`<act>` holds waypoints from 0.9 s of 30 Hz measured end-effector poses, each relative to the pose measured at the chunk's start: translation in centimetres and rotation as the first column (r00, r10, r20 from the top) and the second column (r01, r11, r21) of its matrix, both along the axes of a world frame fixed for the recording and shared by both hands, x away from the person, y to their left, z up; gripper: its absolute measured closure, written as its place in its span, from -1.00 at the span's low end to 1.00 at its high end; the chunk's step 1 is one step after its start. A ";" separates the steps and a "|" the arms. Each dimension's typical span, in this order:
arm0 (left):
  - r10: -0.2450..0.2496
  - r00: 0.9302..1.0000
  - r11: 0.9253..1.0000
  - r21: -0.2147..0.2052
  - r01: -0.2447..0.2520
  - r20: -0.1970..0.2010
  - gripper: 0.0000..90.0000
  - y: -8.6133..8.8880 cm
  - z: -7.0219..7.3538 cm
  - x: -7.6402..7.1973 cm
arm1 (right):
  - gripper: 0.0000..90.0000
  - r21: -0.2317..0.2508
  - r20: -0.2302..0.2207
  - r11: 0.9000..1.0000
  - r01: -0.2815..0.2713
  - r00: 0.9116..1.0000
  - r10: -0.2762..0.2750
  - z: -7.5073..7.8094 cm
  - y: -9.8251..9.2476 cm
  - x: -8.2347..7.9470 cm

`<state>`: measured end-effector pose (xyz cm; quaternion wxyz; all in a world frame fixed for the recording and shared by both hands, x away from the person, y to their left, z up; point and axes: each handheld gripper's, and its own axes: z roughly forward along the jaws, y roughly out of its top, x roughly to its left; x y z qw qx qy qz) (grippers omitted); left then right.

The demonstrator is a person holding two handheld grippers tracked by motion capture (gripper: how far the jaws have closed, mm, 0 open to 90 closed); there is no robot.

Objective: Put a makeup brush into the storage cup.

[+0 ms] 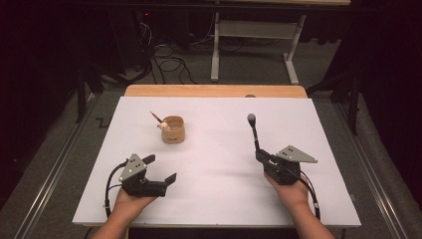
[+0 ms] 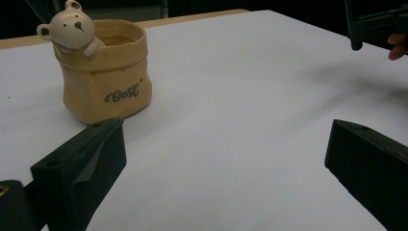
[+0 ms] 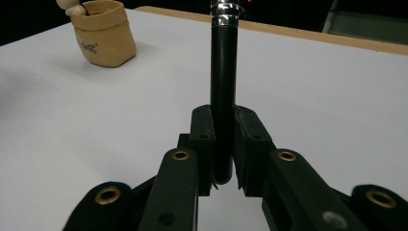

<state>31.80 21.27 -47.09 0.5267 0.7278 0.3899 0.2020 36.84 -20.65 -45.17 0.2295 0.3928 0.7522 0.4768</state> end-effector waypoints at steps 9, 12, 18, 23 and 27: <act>0.003 1.000 1.000 0.004 -0.003 0.000 -0.97 0.0 -0.1 0.0 | 0.80 -0.005 0.014 0.999 -0.036 0.999 0.036 0.3 1.1 0.5; 0.005 1.000 1.000 0.004 -0.005 -0.002 -0.97 0.0 -0.1 0.0 | 0.80 -0.003 0.019 0.999 -0.049 0.999 0.049 0.5 1.4 0.6; 0.008 1.000 1.000 0.005 -0.008 -0.003 -0.97 0.0 -0.1 0.1 | 0.80 -0.003 0.028 0.998 -0.070 0.997 0.070 0.7 2.2 0.7; 0.007 1.000 1.000 0.005 -0.007 -0.003 -0.97 0.0 -0.1 0.1 | 0.80 -0.010 0.022 0.996 -0.093 0.995 0.093 0.8 3.0 0.8; 0.005 1.000 1.000 0.003 -0.005 -0.002 -0.97 0.0 -0.1 0.0 | 0.80 -0.022 0.027 0.993 -0.117 0.993 0.118 0.7 4.0 0.7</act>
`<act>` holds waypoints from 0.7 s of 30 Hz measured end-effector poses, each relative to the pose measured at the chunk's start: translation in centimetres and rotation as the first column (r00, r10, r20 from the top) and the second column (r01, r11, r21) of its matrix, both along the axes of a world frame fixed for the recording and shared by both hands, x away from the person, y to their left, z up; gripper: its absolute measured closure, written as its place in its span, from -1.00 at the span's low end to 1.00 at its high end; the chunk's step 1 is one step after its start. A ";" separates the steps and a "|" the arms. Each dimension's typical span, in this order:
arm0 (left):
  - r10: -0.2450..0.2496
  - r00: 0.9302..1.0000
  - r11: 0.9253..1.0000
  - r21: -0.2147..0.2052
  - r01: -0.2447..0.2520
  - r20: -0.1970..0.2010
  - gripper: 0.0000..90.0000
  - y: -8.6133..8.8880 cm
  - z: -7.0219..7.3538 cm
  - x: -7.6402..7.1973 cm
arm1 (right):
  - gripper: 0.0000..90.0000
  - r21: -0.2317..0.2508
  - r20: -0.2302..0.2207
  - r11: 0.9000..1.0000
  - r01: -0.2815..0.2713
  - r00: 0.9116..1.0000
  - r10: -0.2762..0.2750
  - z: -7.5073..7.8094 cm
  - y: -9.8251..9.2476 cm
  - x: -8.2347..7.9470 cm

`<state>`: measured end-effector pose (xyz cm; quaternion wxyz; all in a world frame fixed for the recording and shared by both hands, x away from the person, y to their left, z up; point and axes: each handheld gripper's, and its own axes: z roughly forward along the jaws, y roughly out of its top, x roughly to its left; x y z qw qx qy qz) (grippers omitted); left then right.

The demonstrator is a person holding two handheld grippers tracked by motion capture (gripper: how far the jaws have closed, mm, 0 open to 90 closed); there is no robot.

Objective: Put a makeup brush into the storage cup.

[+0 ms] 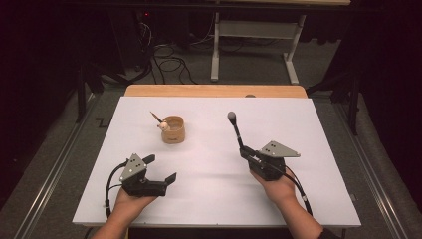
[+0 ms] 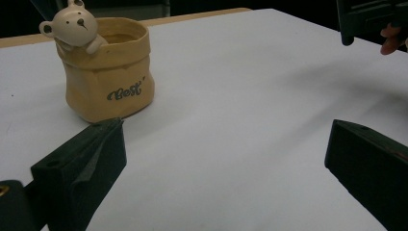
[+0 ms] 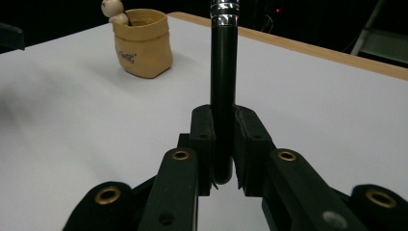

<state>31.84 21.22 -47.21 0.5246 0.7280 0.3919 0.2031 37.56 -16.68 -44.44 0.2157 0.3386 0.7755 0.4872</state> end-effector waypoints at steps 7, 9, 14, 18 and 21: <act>-0.004 1.000 1.000 -0.004 0.004 0.000 -0.97 0.0 0.0 0.0 | 0.80 0.011 -0.001 0.999 -0.036 0.999 0.036 -0.1 1.5 -0.3; -0.006 1.000 1.000 -0.004 0.006 0.000 -0.97 0.0 0.0 0.0 | 0.80 0.017 -0.002 0.999 -0.042 0.999 0.042 -0.3 1.8 -0.4; -0.008 1.000 1.000 -0.006 0.008 0.004 -0.97 0.0 0.1 -0.1 | 0.80 0.023 -0.003 0.998 -0.061 0.998 0.061 -0.5 2.4 -0.8; -0.009 1.000 1.000 -0.008 0.009 0.003 -0.97 0.0 0.1 -0.1 | 0.80 0.024 -0.003 0.997 -0.078 0.997 0.078 -0.8 2.9 -1.3; -0.010 1.000 1.000 -0.010 0.010 0.003 -0.97 0.0 0.2 -0.1 | 0.80 0.023 -0.002 0.995 -0.092 0.996 0.093 -1.1 3.3 -1.7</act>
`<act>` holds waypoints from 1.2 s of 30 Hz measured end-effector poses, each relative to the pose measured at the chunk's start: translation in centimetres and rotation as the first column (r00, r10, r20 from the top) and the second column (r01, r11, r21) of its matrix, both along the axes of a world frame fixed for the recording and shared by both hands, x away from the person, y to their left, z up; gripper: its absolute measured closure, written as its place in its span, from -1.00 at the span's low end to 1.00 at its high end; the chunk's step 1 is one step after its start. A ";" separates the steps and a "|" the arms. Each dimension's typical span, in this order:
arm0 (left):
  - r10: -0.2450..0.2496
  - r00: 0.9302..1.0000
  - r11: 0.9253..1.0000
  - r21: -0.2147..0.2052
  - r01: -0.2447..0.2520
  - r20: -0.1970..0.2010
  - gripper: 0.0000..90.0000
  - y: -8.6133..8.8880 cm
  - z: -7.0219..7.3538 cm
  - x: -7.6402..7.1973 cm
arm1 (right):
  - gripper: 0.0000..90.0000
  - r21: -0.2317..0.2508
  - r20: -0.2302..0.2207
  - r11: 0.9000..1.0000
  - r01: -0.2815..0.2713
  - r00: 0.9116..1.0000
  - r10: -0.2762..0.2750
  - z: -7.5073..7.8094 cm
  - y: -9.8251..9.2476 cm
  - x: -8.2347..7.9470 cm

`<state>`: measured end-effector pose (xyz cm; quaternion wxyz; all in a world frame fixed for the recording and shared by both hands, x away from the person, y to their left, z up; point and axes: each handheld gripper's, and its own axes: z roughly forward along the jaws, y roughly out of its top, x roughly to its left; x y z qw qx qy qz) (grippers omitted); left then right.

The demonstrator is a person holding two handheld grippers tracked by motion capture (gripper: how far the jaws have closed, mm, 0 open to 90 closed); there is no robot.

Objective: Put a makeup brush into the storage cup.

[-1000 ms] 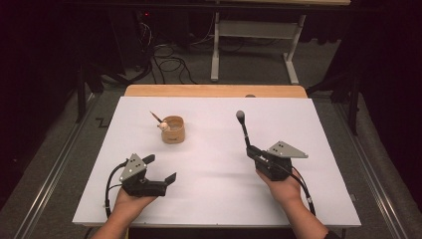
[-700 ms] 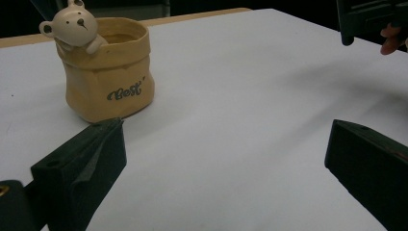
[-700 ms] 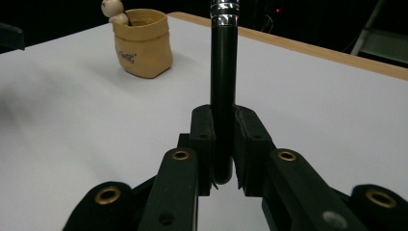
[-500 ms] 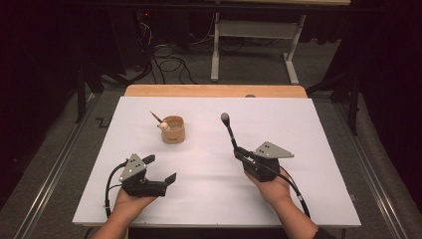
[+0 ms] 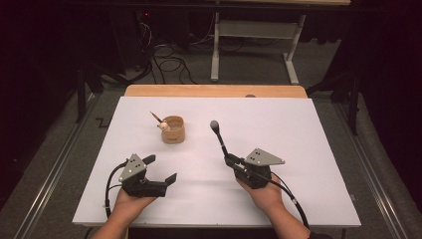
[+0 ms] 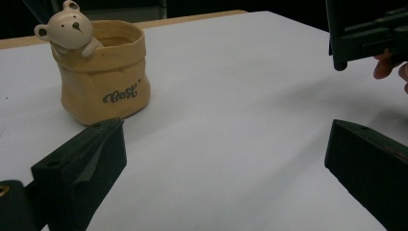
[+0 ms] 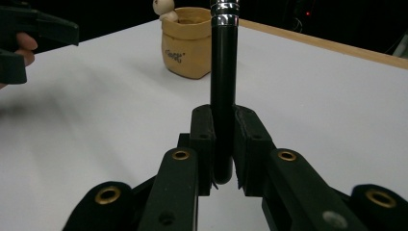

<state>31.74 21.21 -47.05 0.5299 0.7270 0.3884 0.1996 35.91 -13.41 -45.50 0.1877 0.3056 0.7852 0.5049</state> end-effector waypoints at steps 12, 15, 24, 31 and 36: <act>0.009 1.000 0.999 -0.042 -0.009 0.018 -0.96 -0.8 1.4 0.6 | 0.80 -0.010 0.002 1.000 -0.012 1.000 0.012 -0.3 0.2 -0.7; -0.017 1.000 0.998 -0.057 0.018 0.004 -0.96 -1.2 1.9 0.9 | 0.80 -0.010 -0.003 1.000 -0.008 1.000 0.008 -0.3 0.2 -0.7; -0.048 0.998 0.997 -0.065 0.050 0.032 -0.97 -2.9 3.5 1.6 | 0.80 -0.015 0.006 1.000 -0.004 1.000 0.004 -0.2 0.1 -0.7; -0.066 0.997 0.996 -0.057 0.069 0.049 -0.97 -4.1 4.5 1.8 | 0.80 -0.012 0.009 1.000 -0.003 1.000 0.003 -0.3 0.1 -0.7; -0.070 0.996 0.996 -0.057 0.072 0.048 -0.97 -4.6 4.8 2.2 | 0.80 -0.011 0.013 1.000 -0.004 1.000 0.004 -0.2 0.1 -0.7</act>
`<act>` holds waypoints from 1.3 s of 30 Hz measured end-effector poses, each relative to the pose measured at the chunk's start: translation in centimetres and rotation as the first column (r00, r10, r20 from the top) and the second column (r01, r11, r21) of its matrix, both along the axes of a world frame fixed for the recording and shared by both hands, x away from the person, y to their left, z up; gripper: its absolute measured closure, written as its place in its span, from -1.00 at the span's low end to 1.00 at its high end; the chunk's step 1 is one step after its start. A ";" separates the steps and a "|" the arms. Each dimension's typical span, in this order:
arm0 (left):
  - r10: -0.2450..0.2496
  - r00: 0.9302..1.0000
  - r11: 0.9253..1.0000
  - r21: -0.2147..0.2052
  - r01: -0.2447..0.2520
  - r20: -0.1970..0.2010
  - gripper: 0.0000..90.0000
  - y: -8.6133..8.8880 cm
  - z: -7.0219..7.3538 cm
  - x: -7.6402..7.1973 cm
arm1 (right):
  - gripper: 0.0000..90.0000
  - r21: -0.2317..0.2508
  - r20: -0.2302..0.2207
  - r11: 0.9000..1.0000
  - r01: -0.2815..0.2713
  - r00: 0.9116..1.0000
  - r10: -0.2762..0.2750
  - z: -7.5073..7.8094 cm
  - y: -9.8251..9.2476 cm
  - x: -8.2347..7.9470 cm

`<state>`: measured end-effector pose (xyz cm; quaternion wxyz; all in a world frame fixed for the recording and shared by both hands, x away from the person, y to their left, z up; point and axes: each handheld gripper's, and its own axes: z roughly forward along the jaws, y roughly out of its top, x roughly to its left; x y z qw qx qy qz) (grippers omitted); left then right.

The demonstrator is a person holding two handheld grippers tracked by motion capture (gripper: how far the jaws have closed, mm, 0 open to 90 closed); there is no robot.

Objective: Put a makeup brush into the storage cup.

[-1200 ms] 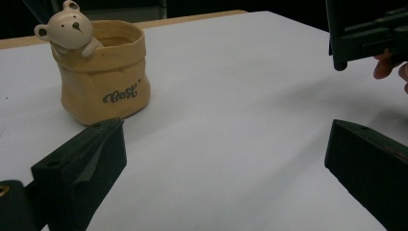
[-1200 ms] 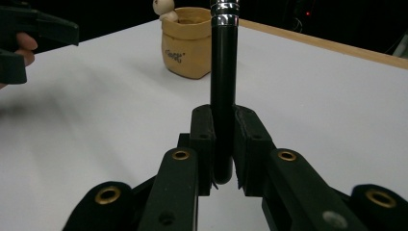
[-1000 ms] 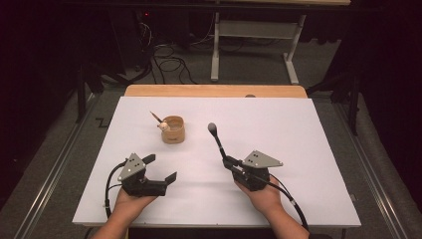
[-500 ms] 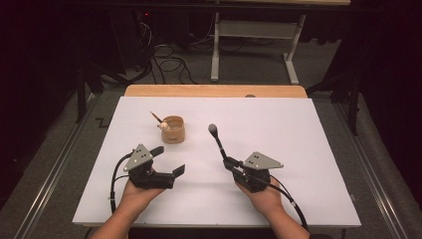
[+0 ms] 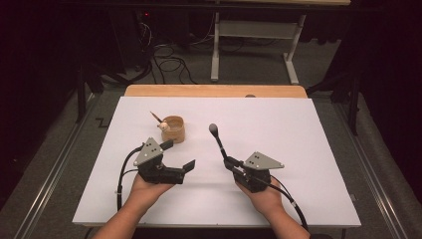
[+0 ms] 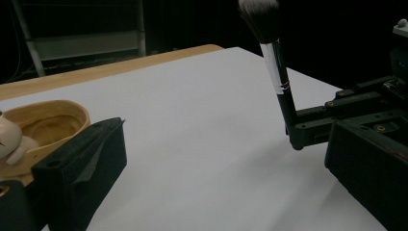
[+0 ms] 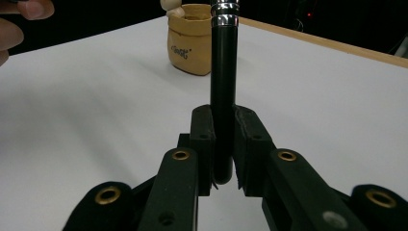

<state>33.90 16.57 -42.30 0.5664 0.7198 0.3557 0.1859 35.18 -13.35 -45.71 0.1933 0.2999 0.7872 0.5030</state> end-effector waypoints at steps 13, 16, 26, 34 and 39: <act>-0.037 0.999 0.999 -0.007 0.037 -0.001 -0.96 -2.2 0.0 0.7 | 0.80 0.000 0.002 1.000 0.004 1.000 -0.004 0.0 0.0 -0.1; -0.044 0.999 0.999 -0.013 0.044 0.001 -0.96 -2.7 0.1 0.9 | 0.80 0.000 0.004 1.000 0.004 1.000 -0.004 0.0 0.0 -0.1; -0.071 0.997 0.997 -0.038 0.071 -0.012 -0.94 -4.1 -0.6 1.5 | 0.80 -0.001 0.005 1.000 0.001 1.000 -0.001 0.0 0.2 -0.2; -0.084 0.996 0.995 -0.060 0.083 -0.017 -0.92 -4.6 -1.0 1.7 | 0.80 0.000 0.006 1.000 0.001 1.000 -0.001 0.0 0.3 -0.3; -0.091 0.996 0.992 -0.087 0.088 -0.022 -0.89 -4.6 -1.2 1.6 | 0.80 0.009 0.014 1.000 -0.011 1.000 0.011 -0.1 0.7 -0.3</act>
